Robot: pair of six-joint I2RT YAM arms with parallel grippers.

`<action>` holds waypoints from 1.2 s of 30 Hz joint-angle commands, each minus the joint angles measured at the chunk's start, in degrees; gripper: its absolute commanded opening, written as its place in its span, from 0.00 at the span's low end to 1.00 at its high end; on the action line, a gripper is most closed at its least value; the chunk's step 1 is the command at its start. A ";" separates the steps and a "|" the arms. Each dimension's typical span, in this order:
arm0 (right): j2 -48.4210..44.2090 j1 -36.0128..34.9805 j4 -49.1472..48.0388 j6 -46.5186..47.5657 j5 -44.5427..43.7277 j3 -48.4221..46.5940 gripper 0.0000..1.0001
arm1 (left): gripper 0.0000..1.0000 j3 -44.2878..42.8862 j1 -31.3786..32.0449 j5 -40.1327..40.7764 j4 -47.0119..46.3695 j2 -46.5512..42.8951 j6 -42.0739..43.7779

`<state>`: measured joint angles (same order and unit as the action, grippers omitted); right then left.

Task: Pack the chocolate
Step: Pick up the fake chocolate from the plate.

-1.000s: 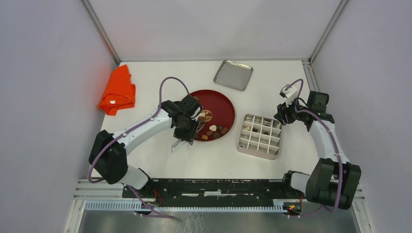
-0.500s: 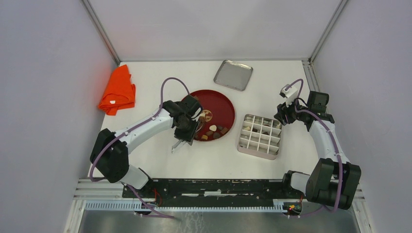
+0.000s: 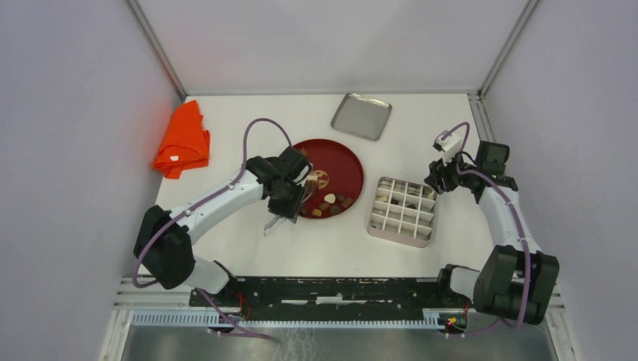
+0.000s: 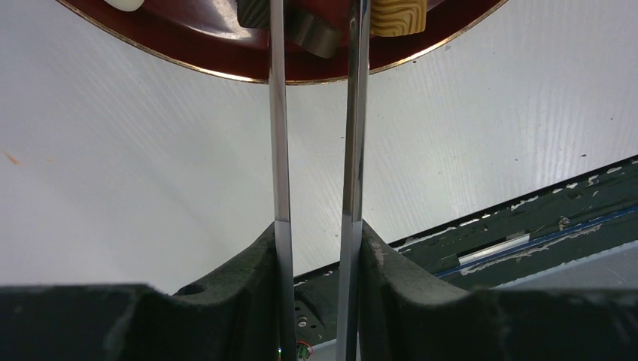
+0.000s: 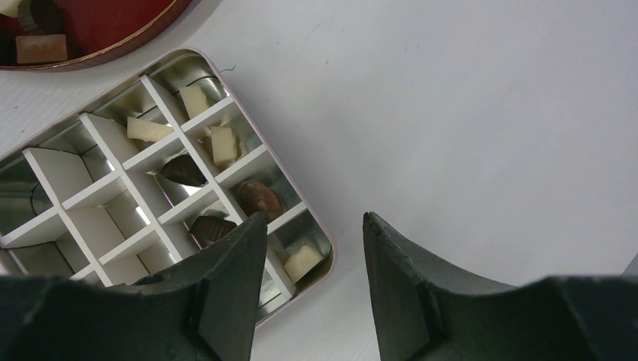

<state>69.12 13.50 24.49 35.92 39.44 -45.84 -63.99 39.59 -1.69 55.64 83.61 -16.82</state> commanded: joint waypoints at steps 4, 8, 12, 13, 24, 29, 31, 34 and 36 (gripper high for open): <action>-0.17 -0.21 -0.67 0.77 0.29 -2.34 0.56 | 0.02 -1.58 -0.30 0.98 -0.57 -3.31 -0.38; -0.10 -0.21 -0.69 0.76 0.29 -2.32 0.56 | 0.02 -1.73 -0.28 1.50 -0.53 -4.13 -0.83; -0.12 -0.22 -0.63 0.80 0.29 -2.30 0.56 | 0.02 -2.29 -0.27 0.34 -1.00 -5.74 -1.47; -0.12 -0.18 -0.65 0.75 0.33 -2.32 0.56 | 0.02 -2.43 -0.27 -0.14 -1.27 -6.20 -1.73; -0.29 -0.17 -1.19 0.26 -0.37 -2.24 0.56 | 0.02 -2.84 -0.26 -7.79 -6.59 -9.84 -4.39; -0.71 -0.23 -3.20 -1.92 -2.57 -1.83 0.56 | 0.02 -2.02 0.14 -15.40 -12.89 -10.27 -6.76; -1.30 -0.23 -5.50 -4.05 -4.80 -1.00 0.55 | 0.02 -1.61 1.18 -17.06 -15.93 -9.90 -8.01; -2.34 -0.23 -9.53 -8.31 -9.82 0.50 0.55 | 0.02 -2.02 3.26 -18.63 -20.60 -8.81 -9.77; -2.80 -0.21 -11.38 -11.17 -13.05 1.06 0.55 | 0.02 -2.67 5.31 -19.63 -23.89 -7.66 -11.19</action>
<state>68.51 13.47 19.86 31.24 33.61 -45.58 -64.05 41.78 -15.84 42.39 75.11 -23.00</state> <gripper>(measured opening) 0.556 0.414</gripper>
